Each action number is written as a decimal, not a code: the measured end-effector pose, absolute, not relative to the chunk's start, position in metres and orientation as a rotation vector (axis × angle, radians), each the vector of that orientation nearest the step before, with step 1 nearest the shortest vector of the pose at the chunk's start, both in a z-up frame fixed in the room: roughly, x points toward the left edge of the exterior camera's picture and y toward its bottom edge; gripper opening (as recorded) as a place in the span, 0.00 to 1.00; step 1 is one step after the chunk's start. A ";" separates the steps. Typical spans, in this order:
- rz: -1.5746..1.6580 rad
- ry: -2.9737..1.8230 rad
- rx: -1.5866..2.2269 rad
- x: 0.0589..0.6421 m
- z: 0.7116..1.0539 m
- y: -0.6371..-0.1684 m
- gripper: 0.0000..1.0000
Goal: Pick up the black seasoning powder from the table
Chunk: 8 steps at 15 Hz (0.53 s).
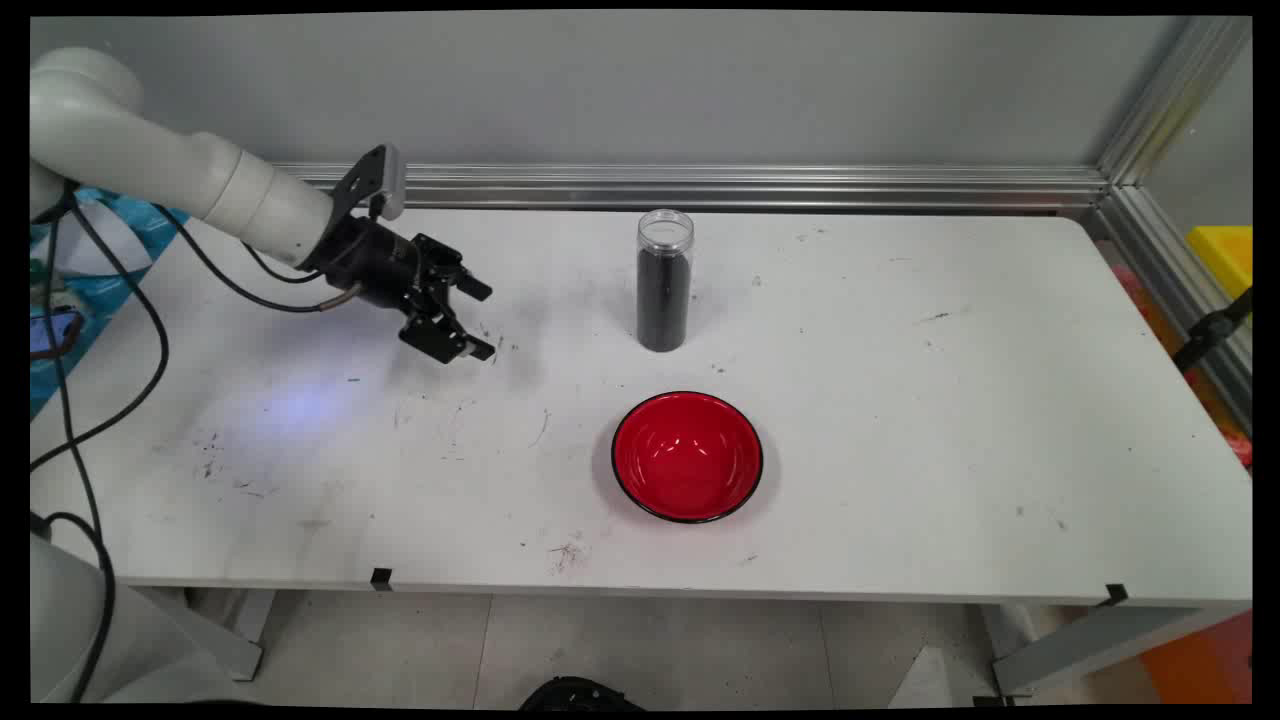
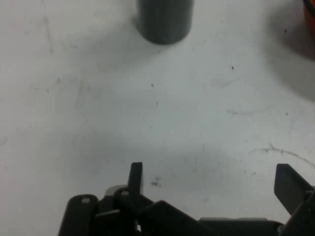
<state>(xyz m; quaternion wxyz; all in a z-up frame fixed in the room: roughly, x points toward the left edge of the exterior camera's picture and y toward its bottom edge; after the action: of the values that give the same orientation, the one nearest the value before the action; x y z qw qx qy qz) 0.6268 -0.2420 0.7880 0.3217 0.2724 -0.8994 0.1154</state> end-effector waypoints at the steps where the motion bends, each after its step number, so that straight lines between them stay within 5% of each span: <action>1: 0.307 -2.354 0.712 0.625 0.786 -0.245 1.00; 8: 0.331 -2.288 0.661 0.604 0.766 -0.275 1.00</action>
<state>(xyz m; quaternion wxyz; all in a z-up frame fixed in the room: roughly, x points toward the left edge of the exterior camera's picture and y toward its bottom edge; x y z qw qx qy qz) 0.6040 -0.2751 0.7660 0.3602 0.2564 -0.8878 0.1283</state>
